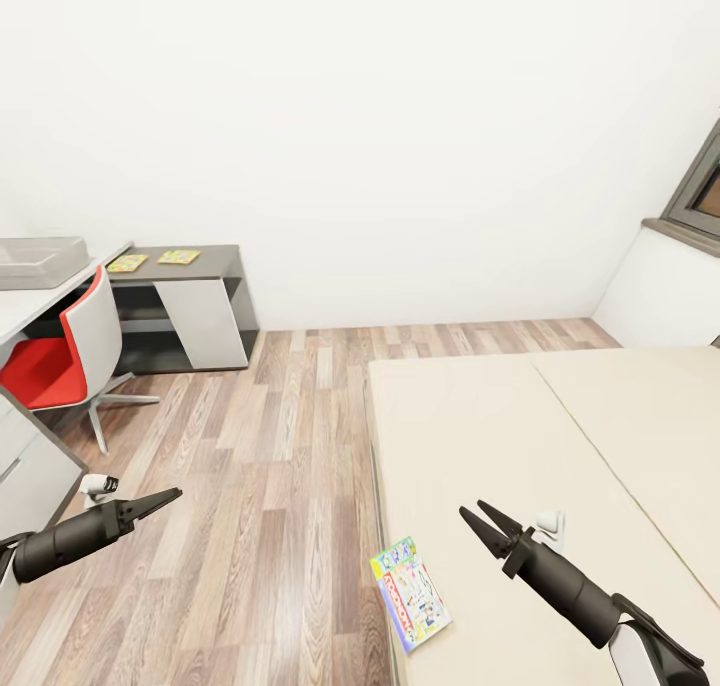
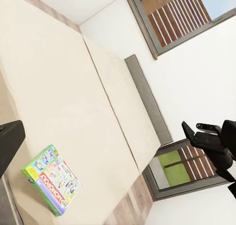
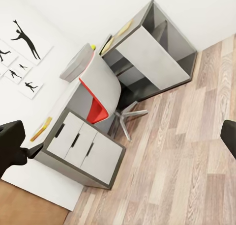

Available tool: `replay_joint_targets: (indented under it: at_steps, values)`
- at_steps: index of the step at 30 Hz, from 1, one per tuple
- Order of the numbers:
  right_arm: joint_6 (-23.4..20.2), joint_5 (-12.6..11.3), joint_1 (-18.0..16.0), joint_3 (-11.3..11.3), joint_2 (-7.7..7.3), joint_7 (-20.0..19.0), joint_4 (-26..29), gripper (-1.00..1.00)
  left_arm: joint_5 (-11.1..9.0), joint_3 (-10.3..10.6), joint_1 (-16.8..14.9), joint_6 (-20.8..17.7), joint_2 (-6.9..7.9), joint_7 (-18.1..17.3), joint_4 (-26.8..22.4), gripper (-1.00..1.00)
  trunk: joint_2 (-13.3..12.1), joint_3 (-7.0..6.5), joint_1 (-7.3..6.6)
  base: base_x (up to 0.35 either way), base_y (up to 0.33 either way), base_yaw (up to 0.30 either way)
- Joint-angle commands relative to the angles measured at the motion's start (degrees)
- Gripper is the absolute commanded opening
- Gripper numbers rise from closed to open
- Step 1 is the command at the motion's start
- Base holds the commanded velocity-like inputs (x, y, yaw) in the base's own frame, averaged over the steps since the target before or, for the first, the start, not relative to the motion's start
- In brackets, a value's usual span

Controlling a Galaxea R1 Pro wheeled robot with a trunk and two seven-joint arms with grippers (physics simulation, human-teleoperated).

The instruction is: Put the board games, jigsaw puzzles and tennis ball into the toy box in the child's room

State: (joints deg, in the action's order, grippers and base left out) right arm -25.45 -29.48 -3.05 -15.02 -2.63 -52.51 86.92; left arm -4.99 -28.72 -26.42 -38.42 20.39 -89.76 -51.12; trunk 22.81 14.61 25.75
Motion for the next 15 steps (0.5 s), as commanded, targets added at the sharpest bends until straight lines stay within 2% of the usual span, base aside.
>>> replay_joint_targets:
  at_steps: [1,15]
  values:
    - [-0.46,-0.41,-0.04,-0.03,-0.01,-0.06,0.0,1.0,0.05,-0.02,-0.04,-0.61,0.0,-0.24,-0.01,1.0,0.11,0.1,0.03,0.0,0.0,0.001]
    - [-0.48,-0.47,-0.04,-0.11,-0.01,-0.05,0.0,1.0,0.06,-0.02,-0.04,-0.61,-0.02,-0.24,0.0,1.0,0.11,0.09,0.03,0.0,0.0,0.0]
